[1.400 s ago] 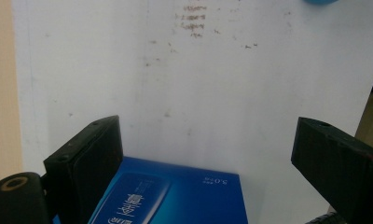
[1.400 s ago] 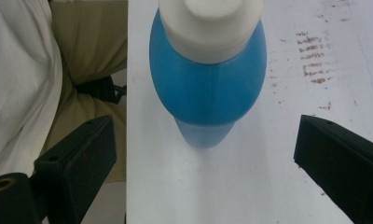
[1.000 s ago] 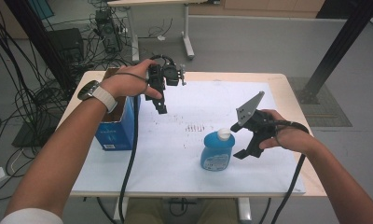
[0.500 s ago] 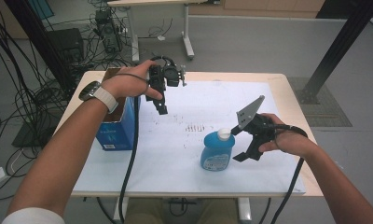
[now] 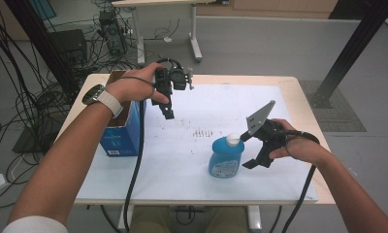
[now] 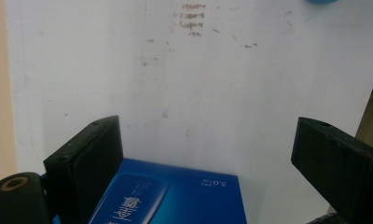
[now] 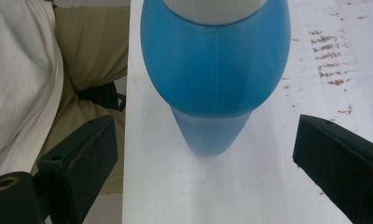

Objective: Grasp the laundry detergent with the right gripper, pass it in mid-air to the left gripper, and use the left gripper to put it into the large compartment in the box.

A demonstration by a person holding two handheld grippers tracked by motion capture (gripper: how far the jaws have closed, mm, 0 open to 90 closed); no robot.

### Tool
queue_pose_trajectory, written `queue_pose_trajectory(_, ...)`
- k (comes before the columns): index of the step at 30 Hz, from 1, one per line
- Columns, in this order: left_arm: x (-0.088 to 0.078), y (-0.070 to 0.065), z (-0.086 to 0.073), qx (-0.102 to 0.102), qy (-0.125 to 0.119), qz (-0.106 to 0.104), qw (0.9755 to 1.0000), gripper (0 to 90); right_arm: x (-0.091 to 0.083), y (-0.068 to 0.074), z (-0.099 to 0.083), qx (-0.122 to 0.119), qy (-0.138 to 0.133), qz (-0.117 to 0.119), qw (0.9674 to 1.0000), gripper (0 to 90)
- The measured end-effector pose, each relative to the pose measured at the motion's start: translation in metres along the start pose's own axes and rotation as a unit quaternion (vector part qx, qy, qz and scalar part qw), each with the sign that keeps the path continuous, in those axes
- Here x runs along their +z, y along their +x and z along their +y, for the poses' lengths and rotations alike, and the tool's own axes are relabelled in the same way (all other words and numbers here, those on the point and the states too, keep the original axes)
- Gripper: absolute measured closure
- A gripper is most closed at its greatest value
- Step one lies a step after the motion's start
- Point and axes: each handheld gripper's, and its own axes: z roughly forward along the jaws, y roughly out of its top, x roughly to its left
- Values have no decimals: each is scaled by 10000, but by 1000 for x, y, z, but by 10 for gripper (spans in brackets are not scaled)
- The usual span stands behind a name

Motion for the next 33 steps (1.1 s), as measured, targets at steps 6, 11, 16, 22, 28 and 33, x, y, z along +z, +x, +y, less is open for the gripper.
queue_pose_trajectory(6,0,0,0,4,4,-1,10000,93,0,0,0,7,5,-5,10000,66)
queue_pose_trajectory(11,0,0,0,1,-7,1,10000,93,0,0,0,16,12,-11,10000,66)
queue_pose_trajectory(16,0,0,-1,-12,-24,5,10000,93,0,-1,0,-10,14,-23,10000,66)
queue_pose_trajectory(22,0,0,-2,-23,-31,5,10000,93,1,-1,1,-11,17,-20,10000,66)
queue_pose_trajectory(28,0,0,-2,-27,-58,8,10000,93,1,-1,2,-5,26,-17,10000,66)
queue_pose_trajectory(33,0,1,-3,-21,-56,8,10000,93,1,-1,2,-8,21,-20,10000,66)
